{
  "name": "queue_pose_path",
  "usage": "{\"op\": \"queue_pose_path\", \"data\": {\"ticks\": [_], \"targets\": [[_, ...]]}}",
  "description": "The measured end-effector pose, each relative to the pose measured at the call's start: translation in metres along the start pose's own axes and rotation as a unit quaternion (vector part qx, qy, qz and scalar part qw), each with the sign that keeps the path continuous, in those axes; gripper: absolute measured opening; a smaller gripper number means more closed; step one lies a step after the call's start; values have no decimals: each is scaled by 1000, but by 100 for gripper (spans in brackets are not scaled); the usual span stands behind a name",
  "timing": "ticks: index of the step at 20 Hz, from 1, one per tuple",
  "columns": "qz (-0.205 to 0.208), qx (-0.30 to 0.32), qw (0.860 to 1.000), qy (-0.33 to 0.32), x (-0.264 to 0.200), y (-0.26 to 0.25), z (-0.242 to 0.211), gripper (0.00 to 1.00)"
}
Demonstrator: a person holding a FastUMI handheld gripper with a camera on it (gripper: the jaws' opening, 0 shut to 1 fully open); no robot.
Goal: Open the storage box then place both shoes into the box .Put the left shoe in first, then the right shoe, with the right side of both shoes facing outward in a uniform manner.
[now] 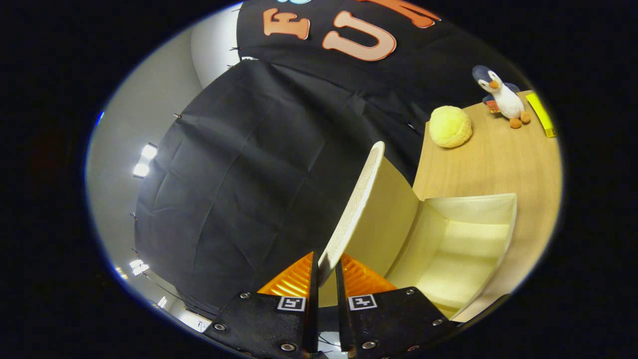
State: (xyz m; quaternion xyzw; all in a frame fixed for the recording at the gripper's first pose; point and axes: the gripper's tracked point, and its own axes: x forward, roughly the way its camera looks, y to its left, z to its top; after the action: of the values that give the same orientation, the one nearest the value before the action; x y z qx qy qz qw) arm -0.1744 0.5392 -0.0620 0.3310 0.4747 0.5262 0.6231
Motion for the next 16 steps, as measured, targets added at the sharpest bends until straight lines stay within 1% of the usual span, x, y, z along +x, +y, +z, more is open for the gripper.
{"op": "queue_pose_path", "data": {"ticks": [2, 5, 7, 9, 10, 12, 13, 15, 16], "targets": [[-4, -5, 1000, 22, 29, 9, -9, 17], [-11, -9, 999, 35, 64, 20, -15, 17], [-24, -12, 999, 36, 82, 27, -18, 17], [-43, 3, 997, 56, 104, 23, -26, 17], [-53, 13, 996, 67, 107, 17, -32, 20], [-55, 26, 995, 76, 114, 10, -39, 46], [-51, 27, 996, 75, 115, 13, -42, 65], [-44, 10, 996, 72, 112, 17, -44, 82], [-50, -2, 996, 71, 108, 15, -43, 84]]}}
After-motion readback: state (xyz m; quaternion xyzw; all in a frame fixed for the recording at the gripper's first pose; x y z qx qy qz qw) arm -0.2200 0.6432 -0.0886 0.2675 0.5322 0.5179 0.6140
